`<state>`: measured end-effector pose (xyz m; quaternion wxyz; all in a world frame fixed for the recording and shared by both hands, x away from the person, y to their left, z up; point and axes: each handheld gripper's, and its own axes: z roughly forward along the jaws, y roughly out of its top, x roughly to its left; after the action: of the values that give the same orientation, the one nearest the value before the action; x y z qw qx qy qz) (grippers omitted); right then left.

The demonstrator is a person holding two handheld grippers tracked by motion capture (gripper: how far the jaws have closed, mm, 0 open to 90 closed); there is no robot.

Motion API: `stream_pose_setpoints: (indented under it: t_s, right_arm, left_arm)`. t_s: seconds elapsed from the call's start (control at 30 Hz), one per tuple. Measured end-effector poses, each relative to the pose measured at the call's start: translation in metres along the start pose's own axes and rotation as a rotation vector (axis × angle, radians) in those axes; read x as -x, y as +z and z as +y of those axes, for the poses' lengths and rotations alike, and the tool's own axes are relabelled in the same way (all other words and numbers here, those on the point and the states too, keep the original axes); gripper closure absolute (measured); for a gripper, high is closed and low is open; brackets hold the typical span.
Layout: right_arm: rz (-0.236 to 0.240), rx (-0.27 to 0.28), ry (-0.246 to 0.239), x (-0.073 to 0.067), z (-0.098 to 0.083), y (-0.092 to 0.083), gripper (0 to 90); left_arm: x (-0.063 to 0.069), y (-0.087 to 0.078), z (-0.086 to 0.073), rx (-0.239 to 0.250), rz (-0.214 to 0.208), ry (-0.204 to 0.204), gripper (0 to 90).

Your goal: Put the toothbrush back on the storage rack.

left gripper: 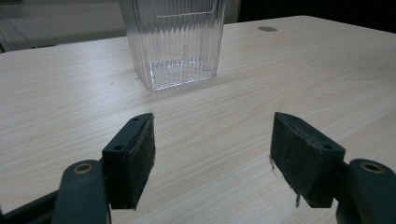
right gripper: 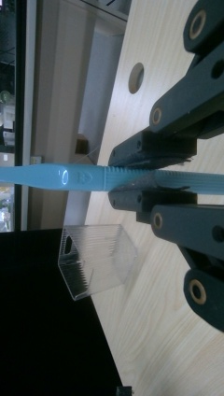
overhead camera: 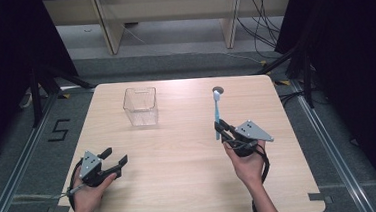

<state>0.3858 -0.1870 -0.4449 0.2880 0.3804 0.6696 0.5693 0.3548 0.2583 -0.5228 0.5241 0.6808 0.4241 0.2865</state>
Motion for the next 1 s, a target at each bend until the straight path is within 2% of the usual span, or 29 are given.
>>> stream_pose_setpoints:
  t_s: [0.07,0.1,0.23,0.27,0.3,0.43,0.47,0.5,0.53,0.57,0.63,0.67,0.77,0.8,0.87,0.9,0.93,0.97,1.0]
  right_arm:
    - [0.01,0.011,0.0,-0.001,0.001,0.0,79.1]
    - [0.011,0.02,-0.011,-0.003,0.002,0.0,79.1]
    - [0.015,0.015,-0.01,-0.005,0.003,0.0,79.1]
    - [0.009,0.025,-0.046,-0.003,0.004,0.0,79.1]
    - [0.02,0.008,-0.016,-0.005,0.003,0.001,79.1]
    - [0.017,0.01,-0.038,-0.005,0.004,0.003,79.0]
    - [0.023,0.006,-0.008,-0.009,0.004,0.004,79.1]
    - [0.026,0.005,-0.032,-0.008,0.005,0.005,79.1]
    - [0.026,0.005,-0.032,-0.008,0.005,0.005,79.1]
    - [0.037,0.011,-0.022,-0.01,0.006,0.007,79.1]
    - [0.032,0.0,-0.014,-0.012,0.006,0.008,79.1]
    - [0.038,0.0,-0.021,-0.012,0.006,0.009,79.1]
    - [0.028,0.017,-0.05,-0.012,0.006,0.012,79.1]
    - [0.045,0.007,-0.021,-0.014,0.006,0.012,79.1]
    - [0.052,0.004,-0.023,-0.015,0.006,0.013,79.1]
    - [0.042,0.002,-0.048,-0.015,0.006,0.014,79.1]
    - [0.05,-0.006,-0.025,-0.017,0.006,0.015,79.1]
    - [0.059,0.005,-0.032,-0.017,0.005,0.017,79.1]
    - [0.045,-0.004,-0.03,-0.018,0.006,0.016,79.1]
  left_arm:
    - [0.0,-0.001,0.001,0.003,0.0,0.002,30.2]
    - [0.002,-0.001,0.004,0.03,0.001,-0.001,30.5]
    - [0.004,-0.004,0.011,0.047,-0.002,0.001,31.0]
    - [0.005,-0.005,0.013,0.058,-0.01,-0.003,31.0]
    - [0.008,-0.006,0.018,0.069,-0.023,-0.012,31.2]
    - [0.01,-0.006,0.025,0.095,-0.05,-0.027,31.3]
    - [0.012,-0.007,0.029,0.105,-0.058,-0.03,31.8]
    - [0.012,-0.007,0.029,0.105,-0.058,-0.03,32.3]
    - [0.013,-0.006,0.031,0.124,-0.067,-0.031,32.3]
    - [0.015,-0.007,0.036,0.116,-0.068,-0.019,32.7]
    - [0.016,-0.007,0.038,0.119,-0.074,-0.021,32.7]
    - [0.018,-0.005,0.042,0.14,-0.094,-0.024,32.7]
    - [0.02,-0.005,0.047,0.133,-0.095,-0.02,32.8]
    - [0.022,-0.004,0.049,0.138,-0.101,-0.024,32.8]
    - [0.024,-0.001,0.053,0.143,-0.112,-0.029,33.0]
    - [0.026,0.002,0.057,0.147,-0.124,-0.032,33.1]
    - [0.028,0.004,0.059,0.148,-0.132,-0.032,33.1]
    - [0.029,0.005,0.061,0.151,-0.138,-0.028,33.1]
    - [0.029,0.005,0.061,0.151,-0.138,-0.028,33.1]
